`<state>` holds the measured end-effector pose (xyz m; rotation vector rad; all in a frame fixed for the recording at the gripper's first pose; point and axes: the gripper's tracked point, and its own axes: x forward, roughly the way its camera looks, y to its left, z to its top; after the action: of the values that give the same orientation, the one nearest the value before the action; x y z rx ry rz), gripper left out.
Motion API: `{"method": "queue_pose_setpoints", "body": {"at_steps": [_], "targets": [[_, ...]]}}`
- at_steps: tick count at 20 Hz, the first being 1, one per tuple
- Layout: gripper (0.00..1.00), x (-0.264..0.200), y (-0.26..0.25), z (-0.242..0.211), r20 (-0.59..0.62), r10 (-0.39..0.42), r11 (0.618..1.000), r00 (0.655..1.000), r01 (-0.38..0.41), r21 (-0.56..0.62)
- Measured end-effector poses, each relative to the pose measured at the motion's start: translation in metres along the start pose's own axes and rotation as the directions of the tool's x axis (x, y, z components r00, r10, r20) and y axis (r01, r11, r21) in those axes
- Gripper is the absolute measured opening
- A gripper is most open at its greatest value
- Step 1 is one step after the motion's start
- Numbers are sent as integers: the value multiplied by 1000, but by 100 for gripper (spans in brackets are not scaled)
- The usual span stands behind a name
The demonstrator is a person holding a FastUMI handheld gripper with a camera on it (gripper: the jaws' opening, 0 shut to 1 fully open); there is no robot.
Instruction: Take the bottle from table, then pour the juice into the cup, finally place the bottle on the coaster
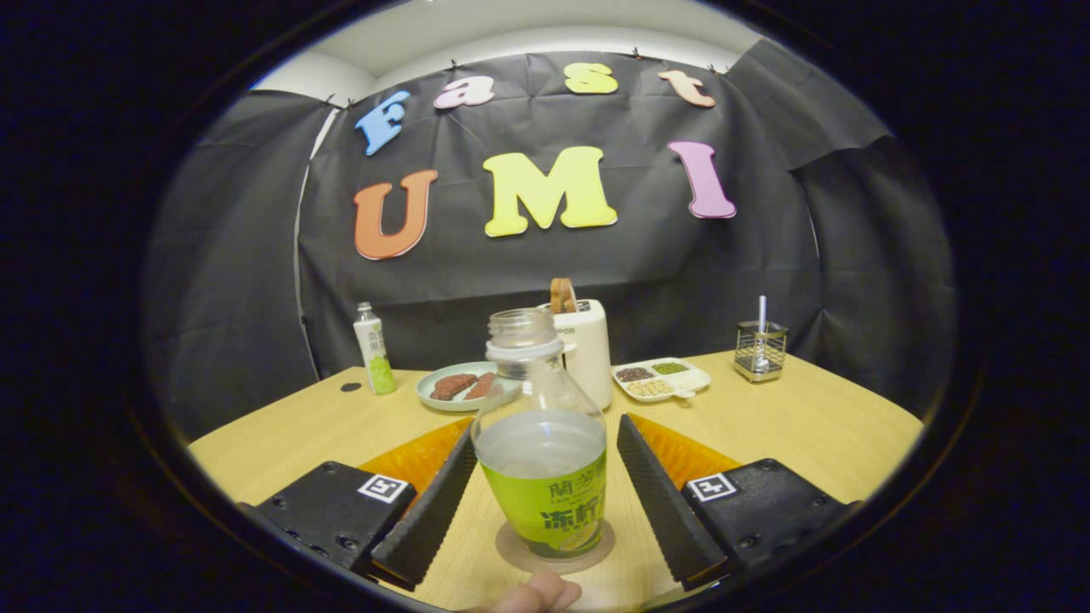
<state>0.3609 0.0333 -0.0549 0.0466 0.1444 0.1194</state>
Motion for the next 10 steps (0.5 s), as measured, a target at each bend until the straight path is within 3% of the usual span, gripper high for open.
{"method": "queue_pose_setpoints", "body": {"at_steps": [3,10], "targets": [[100,-12,7,6,4,-10,999,1000,10,-44],[100,-70,19,20,49,5,1000,999,-4,-16]]}}
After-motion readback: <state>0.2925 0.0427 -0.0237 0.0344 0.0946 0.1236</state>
